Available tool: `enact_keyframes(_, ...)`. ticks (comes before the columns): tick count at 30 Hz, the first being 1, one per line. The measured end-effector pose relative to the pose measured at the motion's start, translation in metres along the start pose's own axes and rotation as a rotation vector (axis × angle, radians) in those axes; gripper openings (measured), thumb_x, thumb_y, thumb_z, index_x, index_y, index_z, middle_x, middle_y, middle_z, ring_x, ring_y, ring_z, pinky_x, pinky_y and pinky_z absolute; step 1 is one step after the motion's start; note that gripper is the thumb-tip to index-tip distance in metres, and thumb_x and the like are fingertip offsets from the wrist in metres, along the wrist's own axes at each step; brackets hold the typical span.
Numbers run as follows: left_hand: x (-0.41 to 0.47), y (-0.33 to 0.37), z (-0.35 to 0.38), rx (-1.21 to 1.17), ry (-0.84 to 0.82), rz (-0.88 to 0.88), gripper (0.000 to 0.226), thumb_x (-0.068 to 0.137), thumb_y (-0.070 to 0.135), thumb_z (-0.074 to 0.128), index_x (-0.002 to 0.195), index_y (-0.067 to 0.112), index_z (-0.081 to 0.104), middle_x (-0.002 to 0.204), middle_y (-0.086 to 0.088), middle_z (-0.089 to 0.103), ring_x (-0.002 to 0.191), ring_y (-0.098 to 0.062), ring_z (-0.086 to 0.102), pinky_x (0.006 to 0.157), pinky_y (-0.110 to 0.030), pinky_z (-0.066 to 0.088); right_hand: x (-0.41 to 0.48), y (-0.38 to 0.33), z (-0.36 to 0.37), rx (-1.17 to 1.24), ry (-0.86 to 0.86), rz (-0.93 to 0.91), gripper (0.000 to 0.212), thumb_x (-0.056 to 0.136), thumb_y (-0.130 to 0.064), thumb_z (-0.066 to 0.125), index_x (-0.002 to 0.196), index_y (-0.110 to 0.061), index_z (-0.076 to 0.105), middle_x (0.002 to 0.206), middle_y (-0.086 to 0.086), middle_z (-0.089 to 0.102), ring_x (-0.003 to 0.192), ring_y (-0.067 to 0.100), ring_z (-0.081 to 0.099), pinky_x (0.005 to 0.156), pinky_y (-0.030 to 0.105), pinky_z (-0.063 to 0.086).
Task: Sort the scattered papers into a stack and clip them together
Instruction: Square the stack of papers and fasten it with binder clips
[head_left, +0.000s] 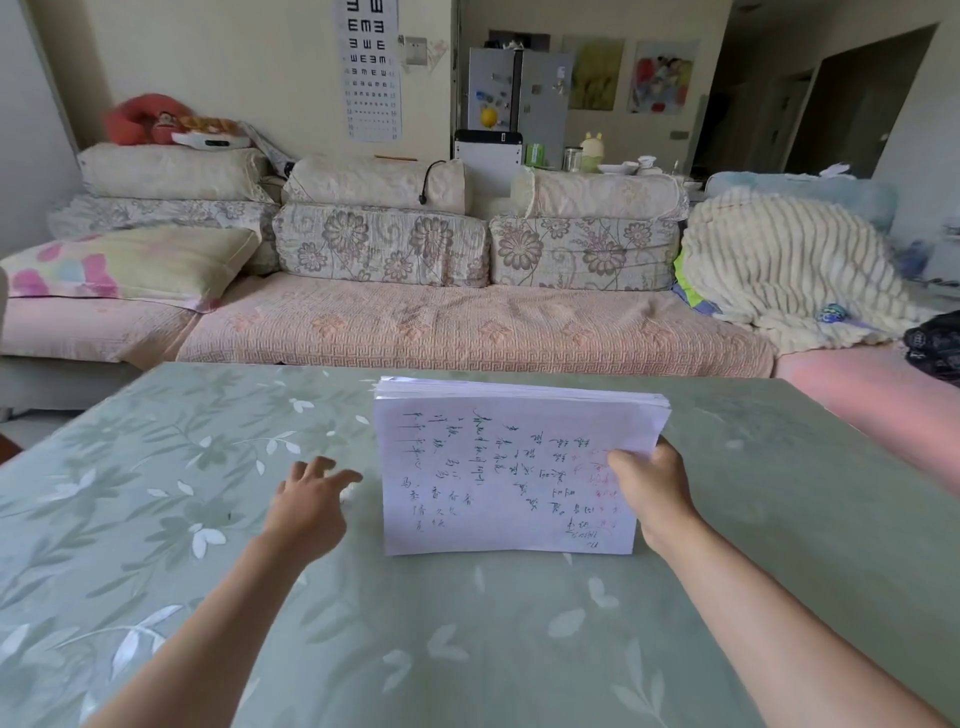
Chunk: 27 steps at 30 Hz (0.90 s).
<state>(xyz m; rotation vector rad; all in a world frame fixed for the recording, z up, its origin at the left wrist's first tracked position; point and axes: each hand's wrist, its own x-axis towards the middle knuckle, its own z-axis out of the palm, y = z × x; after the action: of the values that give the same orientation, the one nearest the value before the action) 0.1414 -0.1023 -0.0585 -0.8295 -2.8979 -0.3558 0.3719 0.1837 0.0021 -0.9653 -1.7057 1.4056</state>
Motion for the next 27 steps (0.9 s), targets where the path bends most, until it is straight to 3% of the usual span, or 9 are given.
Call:
enact_keyframes(5, 0.009, -0.011, 0.012, -0.011, -0.022, 0.029, 0.038, 0.093, 0.006, 0.047, 0.121, 0.025, 0.064, 0.115, -0.006, 0.056, 0.11, -0.027, 0.05, 0.084, -0.033, 0.041, 0.0, 0.0, 0.001, -0.015, 0.011, -0.011, 0.018, 0.081, 0.003, 0.052, 0.086, -0.005, 0.067, 0.071, 0.001, 0.061, 0.064, 0.02, 0.053, 0.058, 0.026, 0.043)
enact_keyframes(11, 0.005, -0.004, -0.004, -0.201, 0.02, 0.031, 0.018, 0.092, 0.013, 0.052, 0.104, 0.015, 0.066, 0.098, -0.007, 0.059, 0.095, -0.029, 0.06, 0.075, -0.031, 0.044, -0.002, -0.004, 0.001, -0.005, 0.002, 0.003, 0.02, 0.082, 0.002, 0.052, 0.084, -0.011, 0.067, 0.069, -0.001, 0.063, 0.061, 0.017, 0.057, 0.056, 0.026, 0.045)
enact_keyframes(15, -0.021, 0.009, -0.053, -0.088, -0.365, 0.049, 0.012, 0.081, 0.014, 0.055, 0.078, 0.023, 0.062, 0.069, 0.004, 0.062, 0.063, -0.013, 0.057, 0.059, -0.02, 0.046, -0.003, -0.005, -0.001, -0.006, -0.016, 0.01, 0.018, 0.083, 0.0, 0.052, 0.086, -0.009, 0.066, 0.07, 0.001, 0.062, 0.061, 0.019, 0.055, 0.055, 0.025, 0.044)
enact_keyframes(17, -0.04, 0.024, -0.071, -0.144, -0.527, 0.113, 0.012, 0.077, 0.014, 0.059, 0.079, 0.021, 0.068, 0.065, 0.004, 0.068, 0.054, -0.008, 0.059, 0.054, -0.018, 0.049, -0.004, -0.006, -0.002, -0.003, -0.022, 0.017, 0.018, 0.082, -0.001, 0.052, 0.087, -0.009, 0.067, 0.07, 0.0, 0.062, 0.061, 0.019, 0.054, 0.055, 0.025, 0.044)
enact_keyframes(20, -0.064, 0.067, -0.072, -0.274, -0.628, 0.278, 0.013, 0.08, 0.021, 0.064, 0.09, 0.027, 0.07, 0.076, 0.005, 0.073, 0.059, -0.003, 0.06, 0.062, -0.022, 0.053, -0.006, -0.009, -0.003, -0.003, -0.038, 0.019, 0.016, 0.083, -0.003, 0.052, 0.088, -0.01, 0.066, 0.068, -0.001, 0.06, 0.058, 0.018, 0.052, 0.052, 0.024, 0.041)
enact_keyframes(23, -0.076, 0.119, -0.042, -0.394, -0.55, 0.427, 0.018, 0.081, 0.027, 0.066, 0.096, 0.035, 0.069, 0.086, 0.012, 0.071, 0.075, -0.003, 0.064, 0.08, -0.025, 0.055, -0.008, -0.01, -0.004, 0.004, -0.038, 0.014, 0.019, 0.082, -0.002, 0.053, 0.09, -0.011, 0.067, 0.071, 0.0, 0.062, 0.06, 0.019, 0.053, 0.053, 0.025, 0.043)
enact_keyframes(27, -0.082, 0.17, -0.001, -0.415, -0.445, 0.534, 0.019, 0.085, 0.021, 0.063, 0.101, 0.026, 0.07, 0.091, 0.012, 0.068, 0.083, -0.006, 0.065, 0.082, -0.026, 0.054, -0.009, -0.01, -0.004, 0.029, -0.05, 0.016, 0.021, 0.081, -0.001, 0.051, 0.085, -0.013, 0.067, 0.066, -0.001, 0.062, 0.052, 0.013, 0.054, 0.048, 0.021, 0.044)
